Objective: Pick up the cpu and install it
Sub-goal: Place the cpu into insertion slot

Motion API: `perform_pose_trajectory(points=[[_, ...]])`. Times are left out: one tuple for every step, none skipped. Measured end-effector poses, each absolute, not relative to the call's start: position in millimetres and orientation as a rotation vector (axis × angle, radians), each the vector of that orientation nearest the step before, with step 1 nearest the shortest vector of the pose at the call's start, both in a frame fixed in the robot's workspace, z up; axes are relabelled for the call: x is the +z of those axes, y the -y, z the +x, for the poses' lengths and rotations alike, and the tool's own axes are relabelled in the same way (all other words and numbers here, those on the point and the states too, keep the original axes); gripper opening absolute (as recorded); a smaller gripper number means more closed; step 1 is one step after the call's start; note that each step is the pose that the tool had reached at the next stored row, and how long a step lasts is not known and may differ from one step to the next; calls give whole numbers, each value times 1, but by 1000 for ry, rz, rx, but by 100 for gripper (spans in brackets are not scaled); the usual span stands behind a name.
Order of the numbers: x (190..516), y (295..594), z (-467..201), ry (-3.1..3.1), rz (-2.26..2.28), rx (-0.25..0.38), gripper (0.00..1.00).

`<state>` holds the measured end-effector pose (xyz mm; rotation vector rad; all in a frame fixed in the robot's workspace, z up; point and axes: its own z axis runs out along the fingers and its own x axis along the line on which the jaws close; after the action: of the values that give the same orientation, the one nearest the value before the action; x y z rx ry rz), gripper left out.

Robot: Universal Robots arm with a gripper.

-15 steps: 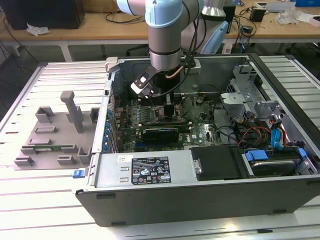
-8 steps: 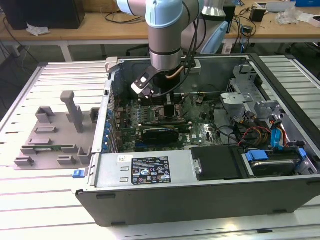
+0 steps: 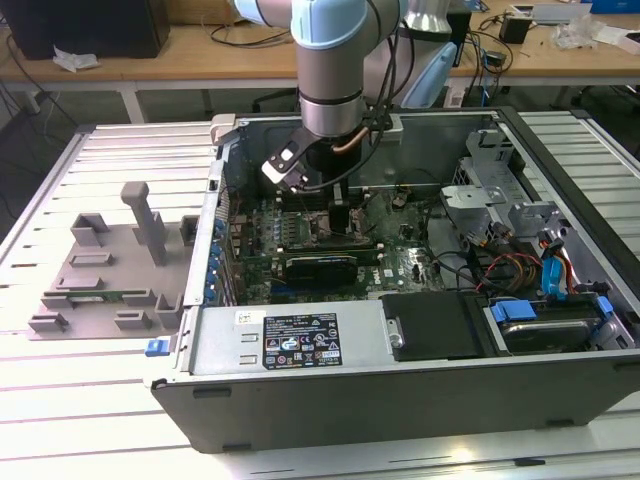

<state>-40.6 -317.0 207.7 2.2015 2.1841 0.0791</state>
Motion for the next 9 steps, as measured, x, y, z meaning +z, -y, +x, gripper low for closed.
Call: perform_pose_trajectory(points=[[210,317,-41,-2184,2201,79,62],[213,317,-41,-2184,2201,79,62],[219,317,-41,-2184,2201,79,62],[221,317,-41,-2184,2201,78,62],[224,317,-41,-2184,2201,78,62],[226,317,-41,-2184,2201,78,62],[229,317,-41,-2184,2201,78,62],[231,317,-41,-2184,2201,77,62],[231,317,-41,-2184,2201,78,62]])
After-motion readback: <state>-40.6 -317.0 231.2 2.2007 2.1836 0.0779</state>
